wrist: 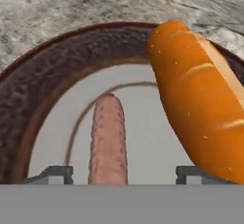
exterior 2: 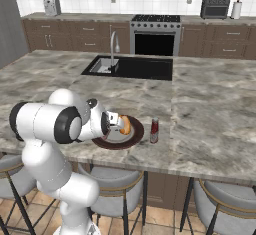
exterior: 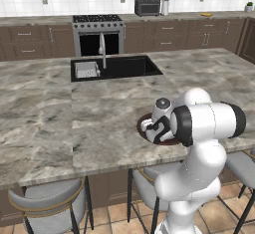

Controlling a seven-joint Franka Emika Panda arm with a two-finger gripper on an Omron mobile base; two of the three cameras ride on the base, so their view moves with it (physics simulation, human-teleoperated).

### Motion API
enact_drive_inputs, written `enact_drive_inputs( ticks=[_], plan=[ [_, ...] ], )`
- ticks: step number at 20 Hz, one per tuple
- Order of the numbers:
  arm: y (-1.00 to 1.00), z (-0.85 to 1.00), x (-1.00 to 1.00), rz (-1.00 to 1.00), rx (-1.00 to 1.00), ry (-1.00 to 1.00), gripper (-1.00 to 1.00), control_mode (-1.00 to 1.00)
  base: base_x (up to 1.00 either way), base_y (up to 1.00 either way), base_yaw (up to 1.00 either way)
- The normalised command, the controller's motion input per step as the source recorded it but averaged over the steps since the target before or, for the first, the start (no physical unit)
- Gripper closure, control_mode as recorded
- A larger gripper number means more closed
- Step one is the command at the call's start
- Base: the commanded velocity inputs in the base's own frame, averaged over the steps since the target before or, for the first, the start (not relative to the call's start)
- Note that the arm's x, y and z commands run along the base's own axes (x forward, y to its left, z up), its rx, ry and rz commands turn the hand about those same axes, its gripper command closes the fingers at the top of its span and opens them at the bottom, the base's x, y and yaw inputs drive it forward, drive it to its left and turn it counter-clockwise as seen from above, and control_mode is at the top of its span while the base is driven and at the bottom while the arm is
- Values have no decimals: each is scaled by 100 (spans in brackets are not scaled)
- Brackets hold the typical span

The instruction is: Move the hot dog bun to the plate on the dining table and place the condiment next to that plate. Then navigate to the fridge and take the sausage and place it on the plate as well.

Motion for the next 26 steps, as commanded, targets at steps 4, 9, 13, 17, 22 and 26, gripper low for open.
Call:
enact_drive_inputs(
  ticks=[4, 9, 13, 17, 22, 26],
  plan=[
    [0, 54, -17, 0, 0, 0, -100, -100, 0, 0, 0],
    [0, 58, -22, 0, 0, 0, -100, -100, 0, 0, 0],
    [0, 65, -28, 0, 0, 0, -100, -100, 0, 0, 0],
    [0, 71, -31, 0, 0, 1, -100, -100, 0, 0, 0],
    [-1, 62, -44, 0, 0, 0, -100, -100, 0, 0, 0],
    [-1, 54, -63, 0, 0, 0, -100, -100, 0, 0, 0]
  ],
)
